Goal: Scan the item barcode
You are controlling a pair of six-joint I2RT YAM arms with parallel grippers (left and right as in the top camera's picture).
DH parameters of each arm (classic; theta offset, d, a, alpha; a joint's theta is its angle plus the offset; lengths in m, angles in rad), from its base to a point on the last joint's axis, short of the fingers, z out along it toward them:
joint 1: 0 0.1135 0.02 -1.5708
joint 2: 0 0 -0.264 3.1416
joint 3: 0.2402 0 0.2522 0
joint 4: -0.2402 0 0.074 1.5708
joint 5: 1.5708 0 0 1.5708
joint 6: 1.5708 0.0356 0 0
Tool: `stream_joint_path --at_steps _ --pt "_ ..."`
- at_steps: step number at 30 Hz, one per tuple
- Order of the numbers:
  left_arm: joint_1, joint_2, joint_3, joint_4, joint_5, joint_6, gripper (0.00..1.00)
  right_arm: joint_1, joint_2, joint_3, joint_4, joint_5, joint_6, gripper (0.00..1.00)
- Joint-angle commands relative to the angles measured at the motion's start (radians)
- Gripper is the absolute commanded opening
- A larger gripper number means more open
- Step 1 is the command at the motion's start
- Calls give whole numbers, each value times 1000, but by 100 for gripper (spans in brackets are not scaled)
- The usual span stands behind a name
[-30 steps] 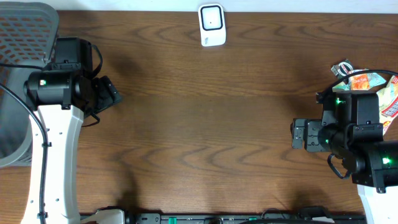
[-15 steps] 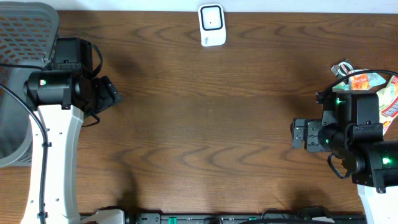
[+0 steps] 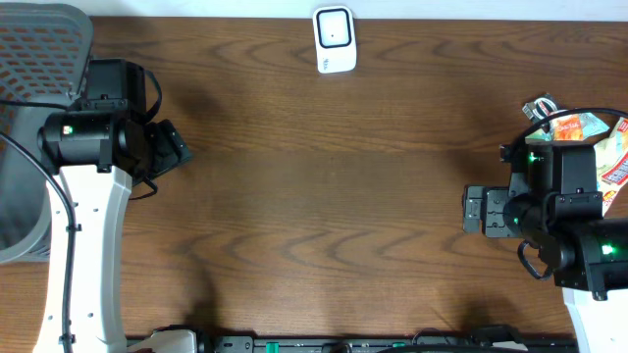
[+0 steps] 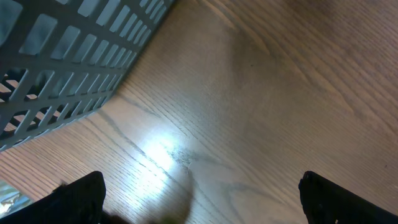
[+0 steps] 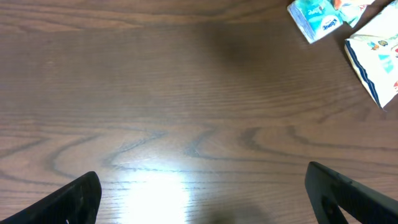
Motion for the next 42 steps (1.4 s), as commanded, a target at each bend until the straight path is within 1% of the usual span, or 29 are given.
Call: stream_joint_path --at_steps 1,5,9,18,23,28,35,42 --pt "4 4 4 -3 -10 -8 98 6 -31 -6 4 48 -10 99" --pt "4 4 4 -3 -10 -8 98 6 -95 -22 44 40 -9 99" --pt "4 4 4 -3 -10 -8 98 6 -216 -105 158 11 -9 99" --pt "4 4 4 -3 -10 -8 98 -7 -578 -480 411 -8 -6 99" --pt "4 4 4 -3 -10 -8 98 -7 -730 -677 547 -9 14 99" --pt "4 4 4 -3 -10 -8 98 -4 -859 -830 663 -11 36 99" --pt "4 4 4 -3 -10 -8 97 -3 -970 -985 798 -46 36 99" --pt "4 4 4 -3 -10 -8 98 -2 -1021 -1077 898 -56 36 99"
